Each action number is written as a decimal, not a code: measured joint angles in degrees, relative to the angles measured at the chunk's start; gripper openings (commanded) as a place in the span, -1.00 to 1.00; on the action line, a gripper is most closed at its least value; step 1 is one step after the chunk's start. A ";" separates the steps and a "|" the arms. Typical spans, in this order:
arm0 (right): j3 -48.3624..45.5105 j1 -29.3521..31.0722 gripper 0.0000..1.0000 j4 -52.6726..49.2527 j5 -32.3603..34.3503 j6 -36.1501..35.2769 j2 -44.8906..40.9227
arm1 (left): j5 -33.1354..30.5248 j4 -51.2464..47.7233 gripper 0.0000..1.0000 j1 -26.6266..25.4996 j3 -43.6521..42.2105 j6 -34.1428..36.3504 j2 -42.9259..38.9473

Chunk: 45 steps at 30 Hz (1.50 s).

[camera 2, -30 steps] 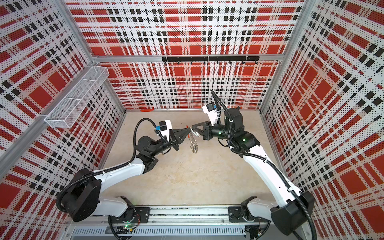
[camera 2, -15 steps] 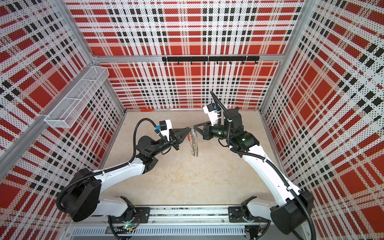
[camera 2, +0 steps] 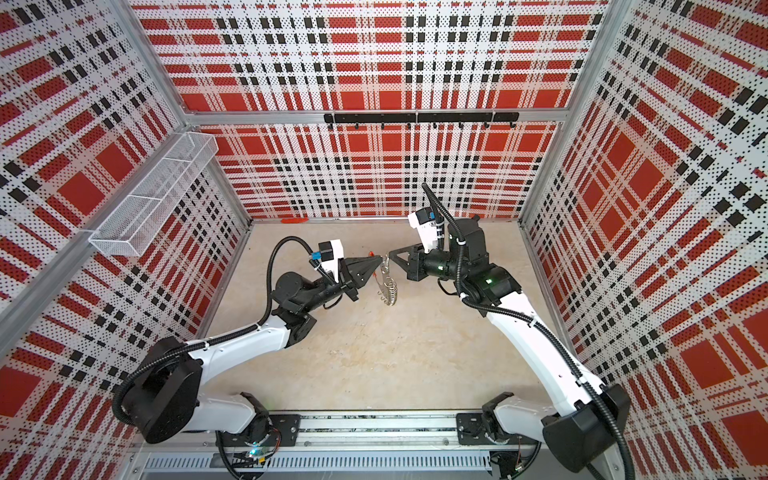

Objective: Put the keys on the keyring

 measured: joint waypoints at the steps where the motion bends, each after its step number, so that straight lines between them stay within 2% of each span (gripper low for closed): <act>1: -0.13 -0.02 -1.00 0.35 -0.26 -0.04 -0.63 | 0.02 0.02 -1.00 0.13 0.00 -0.68 0.00; 15: -0.17 0.00 -1.00 1.73 -4.74 -0.15 0.98 | 0.74 0.09 -1.00 1.09 1.03 -3.87 0.85; 30: 0.94 0.00 -1.00 1.75 -5.14 -0.11 3.10 | 1.09 0.11 -1.00 1.14 1.03 -3.76 0.85; 45: 2.12 0.00 -1.00 1.62 -4.17 -0.13 4.68 | -0.33 -0.09 -1.00 1.11 1.03 -0.63 0.85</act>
